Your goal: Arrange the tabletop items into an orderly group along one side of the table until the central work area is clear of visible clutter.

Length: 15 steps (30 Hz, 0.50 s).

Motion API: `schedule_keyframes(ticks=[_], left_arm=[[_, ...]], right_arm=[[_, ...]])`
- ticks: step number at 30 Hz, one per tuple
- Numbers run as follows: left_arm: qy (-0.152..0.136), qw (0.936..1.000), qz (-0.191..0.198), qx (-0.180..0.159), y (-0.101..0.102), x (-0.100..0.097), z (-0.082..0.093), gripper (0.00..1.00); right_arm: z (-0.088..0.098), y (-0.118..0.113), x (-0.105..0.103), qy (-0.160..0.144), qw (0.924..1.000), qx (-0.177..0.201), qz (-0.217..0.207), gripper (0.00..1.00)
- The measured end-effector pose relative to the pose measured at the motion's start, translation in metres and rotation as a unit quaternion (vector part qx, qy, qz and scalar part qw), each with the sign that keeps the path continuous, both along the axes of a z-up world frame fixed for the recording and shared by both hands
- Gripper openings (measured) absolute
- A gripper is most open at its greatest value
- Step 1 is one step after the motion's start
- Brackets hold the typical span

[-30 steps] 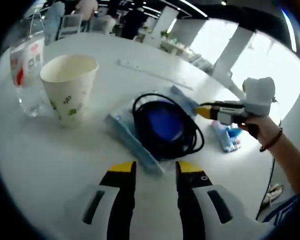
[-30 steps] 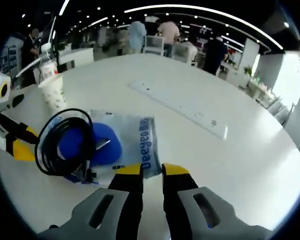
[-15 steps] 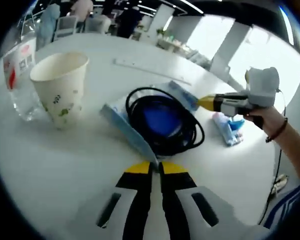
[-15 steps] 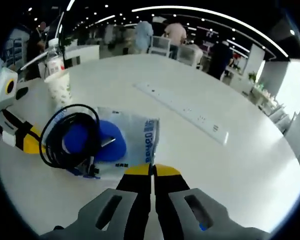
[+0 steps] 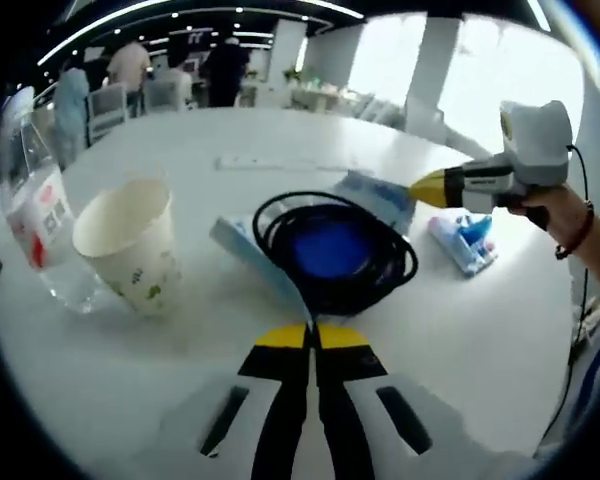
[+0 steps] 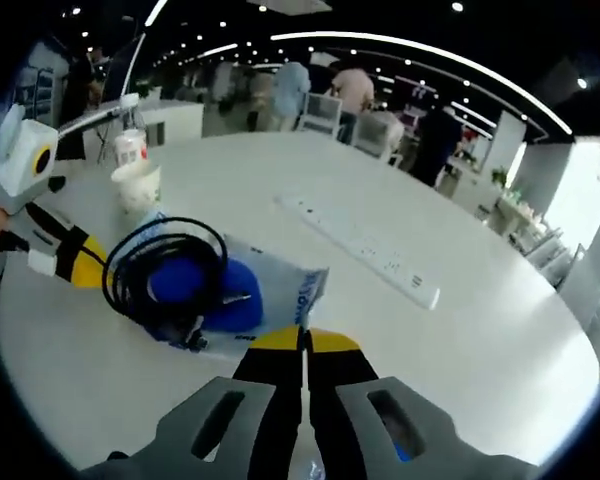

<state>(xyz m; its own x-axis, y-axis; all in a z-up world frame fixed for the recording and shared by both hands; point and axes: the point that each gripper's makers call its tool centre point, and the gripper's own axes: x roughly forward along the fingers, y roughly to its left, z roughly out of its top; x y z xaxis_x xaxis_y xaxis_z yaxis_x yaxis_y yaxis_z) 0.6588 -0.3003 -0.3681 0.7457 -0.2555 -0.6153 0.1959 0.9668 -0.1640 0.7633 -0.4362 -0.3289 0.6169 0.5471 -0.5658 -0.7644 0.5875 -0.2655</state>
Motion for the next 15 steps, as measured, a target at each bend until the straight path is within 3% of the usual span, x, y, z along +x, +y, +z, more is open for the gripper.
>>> schedule_keyframes(ticks=[8,15], left_arm=[[-0.015,0.9998,-0.005,0.011,0.008,0.008,0.009,0.0],[-0.02,0.9998,-0.004,-0.003,0.009,0.008,0.011,0.0]], right_arm=[[0.019,0.0,-0.019,-0.04,0.9992,-0.002,0.007,0.01],[0.029,-0.003,-0.036,-0.075,0.9971,-0.007,-0.001,0.01]])
